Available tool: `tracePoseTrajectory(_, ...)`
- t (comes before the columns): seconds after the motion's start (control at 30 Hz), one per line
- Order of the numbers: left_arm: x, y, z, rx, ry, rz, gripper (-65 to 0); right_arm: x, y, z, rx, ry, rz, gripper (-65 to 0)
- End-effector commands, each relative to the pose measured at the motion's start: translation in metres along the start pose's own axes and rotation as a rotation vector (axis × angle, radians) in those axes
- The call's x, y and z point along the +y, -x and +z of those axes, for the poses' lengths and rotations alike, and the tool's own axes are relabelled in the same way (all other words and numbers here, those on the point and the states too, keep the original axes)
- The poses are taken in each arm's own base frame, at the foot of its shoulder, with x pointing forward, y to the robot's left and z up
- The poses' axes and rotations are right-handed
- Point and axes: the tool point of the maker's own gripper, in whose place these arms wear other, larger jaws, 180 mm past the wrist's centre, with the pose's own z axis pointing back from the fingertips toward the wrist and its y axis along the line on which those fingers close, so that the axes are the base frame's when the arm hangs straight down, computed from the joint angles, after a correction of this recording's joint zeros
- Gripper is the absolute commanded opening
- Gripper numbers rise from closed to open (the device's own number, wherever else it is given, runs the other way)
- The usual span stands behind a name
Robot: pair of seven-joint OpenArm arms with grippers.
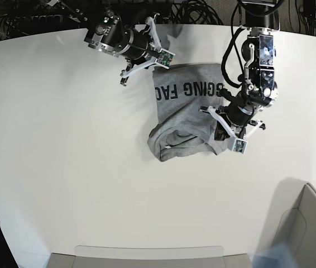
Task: Fold the T-shirt properly
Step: 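Drag the bundle with both grippers toward the left arm's side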
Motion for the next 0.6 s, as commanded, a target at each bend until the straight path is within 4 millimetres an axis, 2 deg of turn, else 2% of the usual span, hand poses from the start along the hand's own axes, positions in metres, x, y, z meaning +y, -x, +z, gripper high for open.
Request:
tracePoseTrajectory(0.0,-0.005,-0.015,0.009,-0.061,0.011,-0.014,-65.0,-0.019,-0.008,0.006,-0.037,0.057,-0.025,-65.0)
tracePoseTrajectory(0.1,-0.017,-0.009,0.028,-0.075,0.023,-0.031,-65.0,-0.072,-0.009,0.015,-0.058,0.192,-0.118,-65.0)
tracePoseTrajectory(0.2,-0.028,0.001,0.041,-0.068,0.036,-0.032,-65.0,-0.108,-0.017,0.021,-0.077,0.274,-0.133,-65.0)
tracePoseTrajectory(0.37,-0.047,0.023,0.059,-0.037,0.067,-0.02,-65.0,-0.143,-0.02,0.01,-0.055,0.308,-0.122,-65.0)
tracePoseTrajectory(0.47,-0.053,0.038,0.063,-0.006,0.079,-0.005,-65.0,-0.155,-0.036,-0.003,-0.094,0.267,-0.165,-65.0)
tracePoseTrajectory(0.57,-0.082,0.048,0.063,0.018,0.155,-0.022,-65.0,-0.166,-0.049,-0.015,-0.116,0.228,-0.203,-65.0)
